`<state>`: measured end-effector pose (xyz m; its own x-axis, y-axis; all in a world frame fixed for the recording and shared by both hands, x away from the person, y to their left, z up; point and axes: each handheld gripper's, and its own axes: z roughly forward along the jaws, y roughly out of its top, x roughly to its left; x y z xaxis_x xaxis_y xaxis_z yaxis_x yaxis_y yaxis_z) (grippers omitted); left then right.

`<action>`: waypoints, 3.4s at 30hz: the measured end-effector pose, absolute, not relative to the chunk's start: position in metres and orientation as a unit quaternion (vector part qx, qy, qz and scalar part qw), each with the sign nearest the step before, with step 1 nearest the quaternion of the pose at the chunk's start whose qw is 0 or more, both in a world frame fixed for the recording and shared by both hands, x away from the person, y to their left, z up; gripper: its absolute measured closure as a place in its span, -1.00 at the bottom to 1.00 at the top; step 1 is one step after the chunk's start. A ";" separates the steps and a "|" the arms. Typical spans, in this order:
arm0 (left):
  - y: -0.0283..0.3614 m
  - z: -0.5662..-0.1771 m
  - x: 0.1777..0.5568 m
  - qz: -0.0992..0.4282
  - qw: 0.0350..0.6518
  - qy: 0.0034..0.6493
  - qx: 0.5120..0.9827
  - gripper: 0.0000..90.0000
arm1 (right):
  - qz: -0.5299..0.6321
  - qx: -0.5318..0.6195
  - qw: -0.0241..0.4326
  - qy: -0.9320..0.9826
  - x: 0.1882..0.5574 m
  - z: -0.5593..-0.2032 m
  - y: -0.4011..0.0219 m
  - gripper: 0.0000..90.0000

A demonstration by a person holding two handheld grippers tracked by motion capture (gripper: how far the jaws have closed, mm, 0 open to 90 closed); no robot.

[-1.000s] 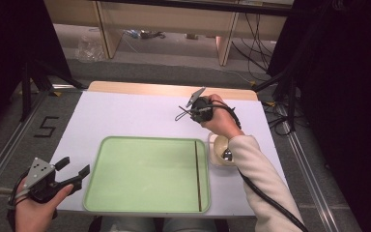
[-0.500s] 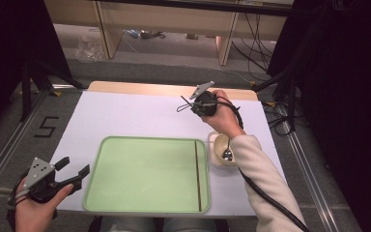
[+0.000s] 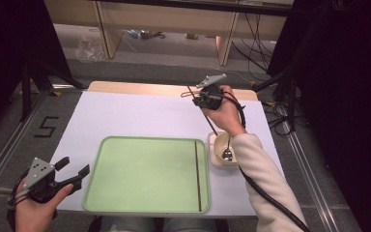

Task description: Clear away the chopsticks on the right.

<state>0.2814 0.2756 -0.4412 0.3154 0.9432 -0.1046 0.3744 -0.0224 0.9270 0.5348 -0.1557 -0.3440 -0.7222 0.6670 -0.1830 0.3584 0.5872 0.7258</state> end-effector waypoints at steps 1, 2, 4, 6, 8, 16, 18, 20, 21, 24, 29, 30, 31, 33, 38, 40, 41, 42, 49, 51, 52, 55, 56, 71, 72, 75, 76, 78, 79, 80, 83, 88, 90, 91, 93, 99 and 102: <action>0.276 -0.441 0.281 0.294 0.483 0.505 0.651 -0.46 | 0.343 0.297 0.225 0.862 0.535 -0.344 -0.156 0.93; 0.276 -0.441 0.281 0.294 0.483 0.506 0.651 -0.46 | 0.347 0.303 0.224 0.859 0.534 -0.343 -0.155 0.93; 0.275 -0.441 0.281 0.294 0.483 0.506 0.651 -0.46 | 0.353 0.315 0.209 0.856 0.533 -0.339 -0.156 0.93; 0.275 -0.441 0.281 0.295 0.483 0.506 0.651 -0.46 | 0.359 0.313 0.206 0.855 0.534 -0.336 -0.157 0.94; 0.276 -0.441 0.281 0.295 0.483 0.506 0.651 -0.46 | 0.363 0.324 0.202 0.850 0.533 -0.335 -0.157 0.93; 0.276 -0.441 0.281 0.295 0.483 0.506 0.651 -0.46 | 0.376 0.365 0.174 0.834 0.534 -0.333 -0.158 0.93; 0.276 -0.441 0.281 0.296 0.483 0.506 0.651 -0.46 | 0.377 0.367 0.173 0.833 0.535 -0.333 -0.158 0.93; 0.276 -0.441 0.281 0.296 0.482 0.506 0.651 -0.46 | 0.380 0.375 0.171 0.828 0.536 -0.334 -0.160 0.93; 0.276 -0.441 0.281 0.296 0.483 0.506 0.651 -0.46 | 0.383 0.381 0.170 0.824 0.536 -0.334 -0.160 0.93; 0.276 -0.441 0.281 0.296 0.482 0.506 0.651 -0.46 | 0.380 0.389 0.167 0.822 0.536 -0.334 -0.161 0.93; 0.276 -0.441 0.281 0.296 0.483 0.506 0.651 -0.46 | 0.378 0.421 0.151 0.810 0.536 -0.336 -0.162 0.93; 0.276 -0.441 0.281 0.296 0.483 0.506 0.651 -0.46 | 0.376 0.419 0.149 0.813 0.537 -0.336 -0.163 0.93; 0.276 -0.441 0.281 0.296 0.483 0.506 0.651 -0.46 | 0.373 0.437 0.139 0.806 0.536 -0.336 -0.163 0.93; 0.276 -0.441 0.281 0.296 0.483 0.506 0.650 -0.46 | 0.374 0.435 0.139 0.807 0.536 -0.337 -0.163 0.93; 0.276 -0.441 0.281 0.296 0.483 0.506 0.651 -0.46 | 0.358 0.465 0.123 0.800 0.534 -0.338 -0.162 0.93; 0.276 -0.441 0.281 0.296 0.482 0.506 0.651 -0.46 | 0.356 0.476 0.114 0.796 0.533 -0.340 -0.161 0.93; 0.276 -0.441 0.281 0.296 0.482 0.506 0.651 -0.46 | 0.356 0.476 0.114 0.796 0.533 -0.340 -0.161 0.93; 0.276 -0.441 0.281 0.296 0.482 0.506 0.651 -0.46 | 0.354 0.479 0.112 0.796 0.533 -0.340 -0.161 0.93; 0.276 -0.441 0.281 0.296 0.482 0.506 0.651 -0.46 | 0.348 0.500 0.102 0.786 0.533 -0.342 -0.164 0.93; 0.276 -0.441 0.281 0.297 0.482 0.506 0.651 -0.46 | 0.347 0.503 0.104 0.785 0.533 -0.344 -0.165 0.93; 0.276 -0.441 0.281 0.297 0.481 0.506 0.652 -0.46 | 0.346 0.514 0.095 0.779 0.532 -0.343 -0.164 0.93; 0.276 -0.441 0.281 0.297 0.481 0.506 0.652 -0.46 | 0.342 0.530 0.087 0.771 0.531 -0.343 -0.164 0.93; 0.276 -0.441 0.281 0.297 0.482 0.506 0.651 -0.46 | 0.342 0.523 0.085 0.776 0.532 -0.345 -0.165 0.93; 0.276 -0.441 0.281 0.296 0.482 0.506 0.651 -0.46 | 0.313 0.566 0.062 0.760 0.525 -0.351 -0.162 0.93; 0.276 -0.441 0.281 0.296 0.482 0.506 0.651 -0.46 | 0.313 0.566 0.061 0.760 0.524 -0.352 -0.162 0.93; 0.276 -0.441 0.281 0.296 0.481 0.506 0.652 -0.46 | 0.307 0.574 0.054 0.757 0.523 -0.354 -0.162 0.93; 0.276 -0.441 0.281 0.296 0.481 0.506 0.651 -0.46 | 0.304 0.573 0.053 0.759 0.523 -0.355 -0.164 0.93; 0.276 -0.441 0.281 0.296 0.482 0.506 0.651 -0.46 | 0.304 0.570 0.052 0.762 0.523 -0.356 -0.164 0.93; 0.276 -0.441 0.281 0.296 0.482 0.507 0.651 -0.46 | 0.298 0.591 0.045 0.749 0.522 -0.356 -0.162 0.93; 0.276 -0.441 0.281 0.296 0.482 0.507 0.651 -0.46 | 0.298 0.591 0.042 0.748 0.521 -0.357 -0.162 0.93; 0.276 -0.441 0.281 0.296 0.482 0.507 0.651 -0.46 | 0.295 0.597 0.039 0.745 0.520 -0.358 -0.163 0.93; 0.275 -0.441 0.281 0.296 0.482 0.507 0.651 -0.46 | 0.291 0.611 0.032 0.736 0.517 -0.358 -0.163 0.93; 0.275 -0.441 0.281 0.295 0.482 0.507 0.651 -0.46 | 0.302 0.594 0.044 0.744 0.518 -0.361 -0.165 0.93; 0.275 -0.441 0.281 0.295 0.482 0.507 0.651 -0.46 | 0.290 0.610 0.032 0.737 0.516 -0.359 -0.163 0.93; 0.275 -0.441 0.281 0.296 0.482 0.507 0.651 -0.46 | 0.287 0.618 0.031 0.732 0.515 -0.358 -0.161 0.93; 0.275 -0.441 0.281 0.296 0.482 0.507 0.651 -0.46 | 0.279 0.618 0.030 0.735 0.511 -0.363 -0.159 0.93; 0.275 -0.441 0.281 0.295 0.481 0.507 0.651 -0.46 | 0.274 0.622 0.028 0.733 0.510 -0.368 -0.159 0.93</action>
<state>0.2812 0.2753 -0.4410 0.3124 0.9444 -0.1029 0.3755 -0.0233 0.9265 0.5098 -0.1594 -0.3683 -0.2241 0.9270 0.3007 0.8967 0.0752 0.4362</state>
